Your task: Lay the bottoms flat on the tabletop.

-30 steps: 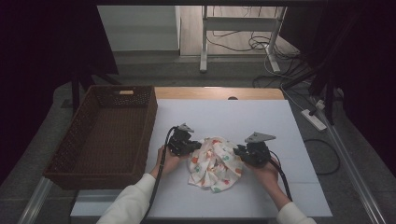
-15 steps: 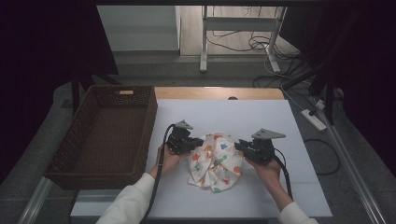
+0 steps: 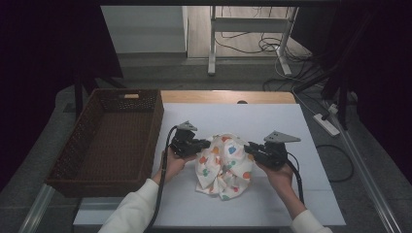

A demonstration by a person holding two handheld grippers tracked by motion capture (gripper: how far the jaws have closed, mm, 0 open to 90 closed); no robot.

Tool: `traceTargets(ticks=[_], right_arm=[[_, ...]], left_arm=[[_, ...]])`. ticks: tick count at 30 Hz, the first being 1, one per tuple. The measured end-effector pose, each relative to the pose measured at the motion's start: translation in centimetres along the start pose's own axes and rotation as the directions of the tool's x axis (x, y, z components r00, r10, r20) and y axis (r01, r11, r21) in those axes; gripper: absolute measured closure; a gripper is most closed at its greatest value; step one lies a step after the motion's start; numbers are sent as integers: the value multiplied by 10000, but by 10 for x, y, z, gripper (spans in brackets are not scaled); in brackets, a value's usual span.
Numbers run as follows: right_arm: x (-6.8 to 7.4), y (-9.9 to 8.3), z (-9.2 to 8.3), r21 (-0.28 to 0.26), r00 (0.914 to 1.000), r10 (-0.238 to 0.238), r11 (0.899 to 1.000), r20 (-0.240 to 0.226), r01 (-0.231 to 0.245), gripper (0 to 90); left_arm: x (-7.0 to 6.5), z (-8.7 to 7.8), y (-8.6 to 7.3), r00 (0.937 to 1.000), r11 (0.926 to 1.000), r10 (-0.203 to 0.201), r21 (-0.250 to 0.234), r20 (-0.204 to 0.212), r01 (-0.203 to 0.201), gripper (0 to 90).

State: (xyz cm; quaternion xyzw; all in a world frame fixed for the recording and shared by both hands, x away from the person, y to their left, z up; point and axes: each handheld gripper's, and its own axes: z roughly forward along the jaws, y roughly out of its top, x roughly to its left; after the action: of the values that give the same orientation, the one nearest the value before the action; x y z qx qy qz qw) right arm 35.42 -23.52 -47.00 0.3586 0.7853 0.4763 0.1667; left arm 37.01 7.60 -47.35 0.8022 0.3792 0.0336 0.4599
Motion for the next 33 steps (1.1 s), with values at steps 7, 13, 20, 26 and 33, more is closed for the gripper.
traceTargets(ticks=[7, 13, 20, 26, 33], right_arm=[[4, 12, -3, -366, 9999, -74, 9993, -123, 69, 749], [7, 18, -7, -556, 9998, -115, 9984, -178, 105, 748], [9, 27, -14, -956, 9998, -93, 9954, -154, 78, 747], [10, 38, -14, -1205, 9996, -280, 9924, -99, 266, 747], [10, 47, -18, -1510, 9996, -262, 9882, -138, 238, 747]], left_arm=[[-3, -9, 5, 10000, 9994, 37, -355, 87, -34, 860], [-6, -15, 9, 9998, 9985, 100, -539, 168, -91, 860], [-10, -25, 16, 9994, 9958, 244, -885, 236, -223, 860], [-11, -35, 20, 9994, 9923, 235, -1221, 244, -204, 860], [-9, -46, 24, 9993, 9882, 266, -1515, 246, -226, 860]])
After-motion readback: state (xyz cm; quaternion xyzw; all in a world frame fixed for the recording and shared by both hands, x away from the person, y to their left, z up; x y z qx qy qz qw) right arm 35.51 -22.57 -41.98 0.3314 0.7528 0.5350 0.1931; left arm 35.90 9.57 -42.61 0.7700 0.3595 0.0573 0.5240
